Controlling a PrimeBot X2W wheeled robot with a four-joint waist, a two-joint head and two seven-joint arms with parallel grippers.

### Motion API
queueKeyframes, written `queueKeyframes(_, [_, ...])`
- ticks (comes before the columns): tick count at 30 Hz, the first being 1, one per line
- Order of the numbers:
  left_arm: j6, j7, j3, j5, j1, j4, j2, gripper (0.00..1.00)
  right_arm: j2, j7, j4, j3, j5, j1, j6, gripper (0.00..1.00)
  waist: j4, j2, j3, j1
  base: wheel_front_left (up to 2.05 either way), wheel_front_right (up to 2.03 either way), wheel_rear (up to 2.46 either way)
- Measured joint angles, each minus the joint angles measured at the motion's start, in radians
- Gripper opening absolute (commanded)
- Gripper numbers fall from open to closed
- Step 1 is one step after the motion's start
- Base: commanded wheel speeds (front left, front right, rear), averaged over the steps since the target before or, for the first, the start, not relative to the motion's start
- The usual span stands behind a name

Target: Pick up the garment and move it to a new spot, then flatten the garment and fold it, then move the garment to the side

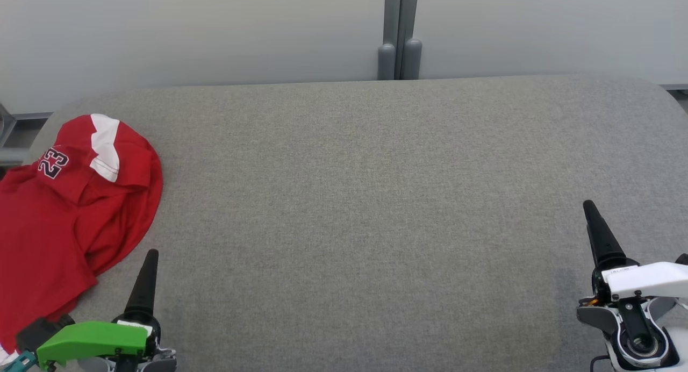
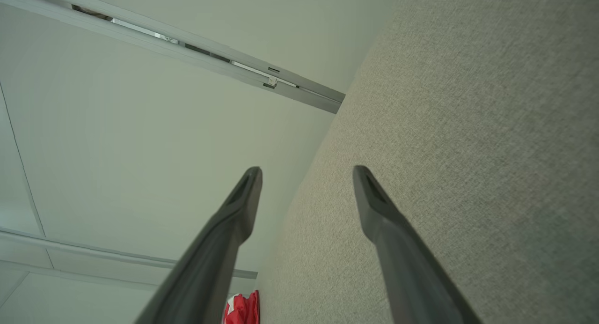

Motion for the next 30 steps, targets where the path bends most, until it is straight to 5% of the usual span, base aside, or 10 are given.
queueKeyframes(30, [0.053, -0.102, -0.095, 0.452, -0.015, -0.040, 0.048, 1.00, -0.067, -0.101, -0.044, 0.156, -0.462, 0.001, -0.071, 1.00, 0.014, 0.0000, -0.004, 0.0000, 0.00, 0.00, 0.00])
